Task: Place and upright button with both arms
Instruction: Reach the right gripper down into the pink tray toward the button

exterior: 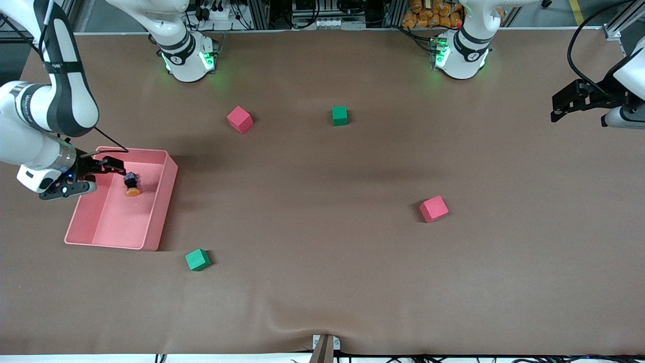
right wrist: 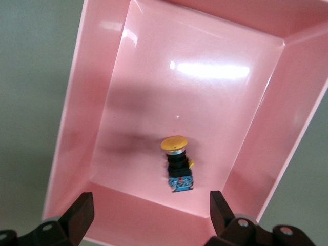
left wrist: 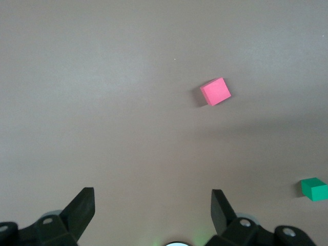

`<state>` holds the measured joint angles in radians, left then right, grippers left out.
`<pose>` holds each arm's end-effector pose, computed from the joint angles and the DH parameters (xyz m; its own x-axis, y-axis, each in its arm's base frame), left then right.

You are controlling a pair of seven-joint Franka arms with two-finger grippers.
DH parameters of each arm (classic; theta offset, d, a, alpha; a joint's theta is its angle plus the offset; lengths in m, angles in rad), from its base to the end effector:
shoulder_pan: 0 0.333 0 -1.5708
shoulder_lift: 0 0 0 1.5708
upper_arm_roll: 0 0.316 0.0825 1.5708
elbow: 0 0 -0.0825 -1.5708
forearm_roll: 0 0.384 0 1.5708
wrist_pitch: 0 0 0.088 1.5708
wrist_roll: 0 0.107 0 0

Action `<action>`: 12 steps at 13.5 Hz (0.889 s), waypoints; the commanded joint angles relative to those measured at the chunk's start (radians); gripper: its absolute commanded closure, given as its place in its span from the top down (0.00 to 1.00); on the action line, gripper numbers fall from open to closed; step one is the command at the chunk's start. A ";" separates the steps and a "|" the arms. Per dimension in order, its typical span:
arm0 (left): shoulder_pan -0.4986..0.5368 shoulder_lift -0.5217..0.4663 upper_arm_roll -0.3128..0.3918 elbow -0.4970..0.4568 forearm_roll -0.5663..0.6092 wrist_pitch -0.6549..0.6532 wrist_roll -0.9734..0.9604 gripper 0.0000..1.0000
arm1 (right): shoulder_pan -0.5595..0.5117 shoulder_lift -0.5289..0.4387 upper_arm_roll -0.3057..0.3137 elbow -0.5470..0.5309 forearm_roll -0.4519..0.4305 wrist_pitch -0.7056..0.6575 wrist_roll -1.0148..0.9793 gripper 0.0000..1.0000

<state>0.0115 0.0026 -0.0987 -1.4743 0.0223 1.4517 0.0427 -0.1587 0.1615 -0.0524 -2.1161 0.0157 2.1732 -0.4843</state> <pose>0.5413 -0.0446 0.6578 0.9916 -0.1269 -0.0261 -0.1274 -0.9916 -0.0209 0.5421 -0.1152 0.3295 0.9608 0.2620 -0.0904 0.2582 -0.9647 -0.0515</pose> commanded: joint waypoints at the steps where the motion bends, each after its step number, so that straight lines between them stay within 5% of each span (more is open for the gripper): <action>1: 0.004 0.000 -0.004 0.003 -0.002 -0.010 0.016 1.00 | -0.019 0.018 0.013 -0.007 -0.011 0.051 -0.083 1.00; 12: 0.005 0.000 -0.004 0.003 -0.002 -0.011 0.017 1.00 | -0.107 0.210 0.013 -0.010 -0.011 0.240 -0.100 1.00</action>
<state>0.0110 0.0045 -0.0999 -1.4766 0.0222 1.4516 0.0427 -0.2394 0.3501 -0.0539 -2.1178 0.0157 2.3630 -0.5539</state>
